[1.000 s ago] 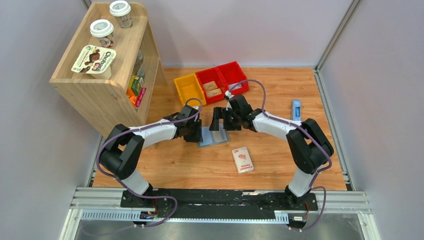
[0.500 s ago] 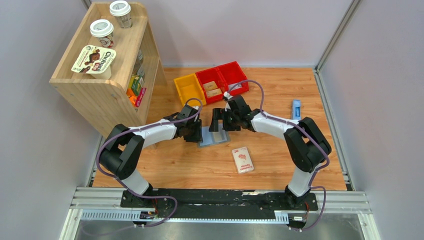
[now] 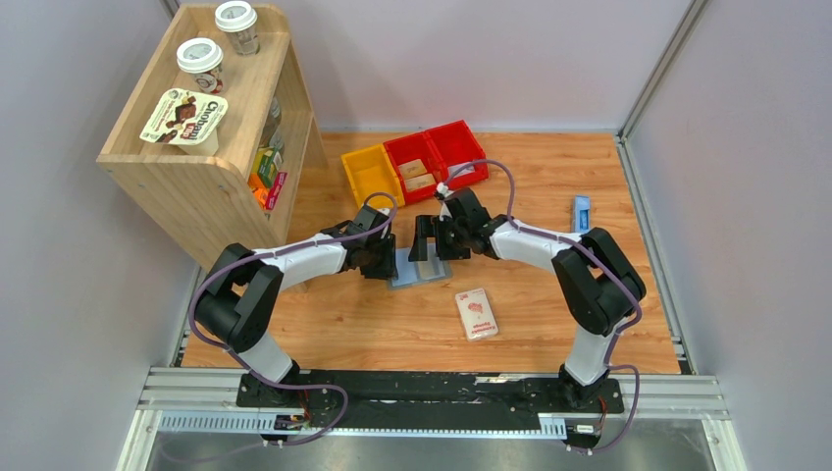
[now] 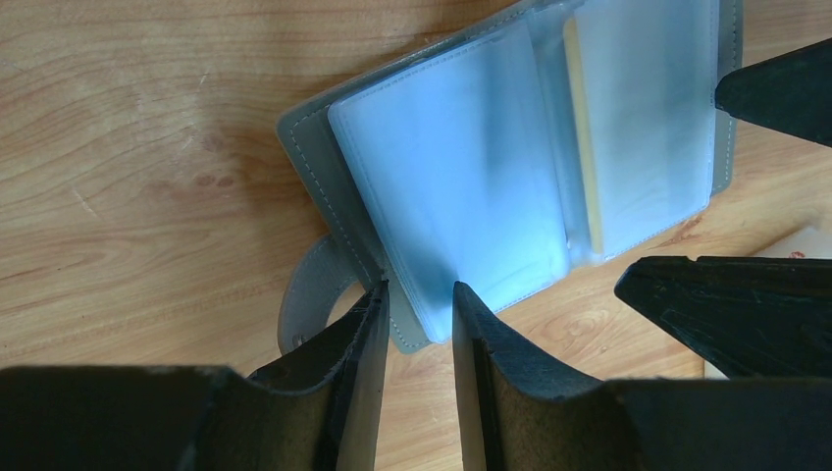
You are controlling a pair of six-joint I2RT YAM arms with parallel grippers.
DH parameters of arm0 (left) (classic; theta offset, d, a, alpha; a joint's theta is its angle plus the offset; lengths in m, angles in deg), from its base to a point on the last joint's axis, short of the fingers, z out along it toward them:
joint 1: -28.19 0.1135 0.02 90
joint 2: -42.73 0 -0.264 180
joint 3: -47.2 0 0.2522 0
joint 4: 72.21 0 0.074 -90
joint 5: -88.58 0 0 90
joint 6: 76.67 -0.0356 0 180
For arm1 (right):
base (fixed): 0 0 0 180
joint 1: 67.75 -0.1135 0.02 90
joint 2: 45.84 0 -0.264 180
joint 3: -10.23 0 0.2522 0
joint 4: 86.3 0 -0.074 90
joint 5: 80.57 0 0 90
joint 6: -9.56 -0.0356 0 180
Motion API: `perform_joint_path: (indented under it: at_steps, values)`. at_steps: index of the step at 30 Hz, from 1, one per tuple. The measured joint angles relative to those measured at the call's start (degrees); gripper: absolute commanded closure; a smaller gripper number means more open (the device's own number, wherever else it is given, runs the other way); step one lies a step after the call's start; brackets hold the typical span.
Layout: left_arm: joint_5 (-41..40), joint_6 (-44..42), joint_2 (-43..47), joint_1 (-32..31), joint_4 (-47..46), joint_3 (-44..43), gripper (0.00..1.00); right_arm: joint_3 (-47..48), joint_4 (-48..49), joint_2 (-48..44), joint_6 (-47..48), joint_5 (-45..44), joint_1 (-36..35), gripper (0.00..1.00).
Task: Take the credit cards out of the card holder
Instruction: Remove the credit card from the card holder.
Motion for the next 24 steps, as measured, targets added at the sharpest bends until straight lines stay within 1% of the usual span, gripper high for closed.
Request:
perform_joint_path:
  at_steps: [10,24]
  values:
    - [0.4,0.2,0.0,0.2,0.0,0.0,0.62,0.0,0.0,0.1,0.2,-0.1,-0.3,0.00]
    - [1.3,0.9,-0.2,0.3,-0.4,0.0,0.63,0.0,2.0,-0.2,-0.3,6.6,-1.4,0.00]
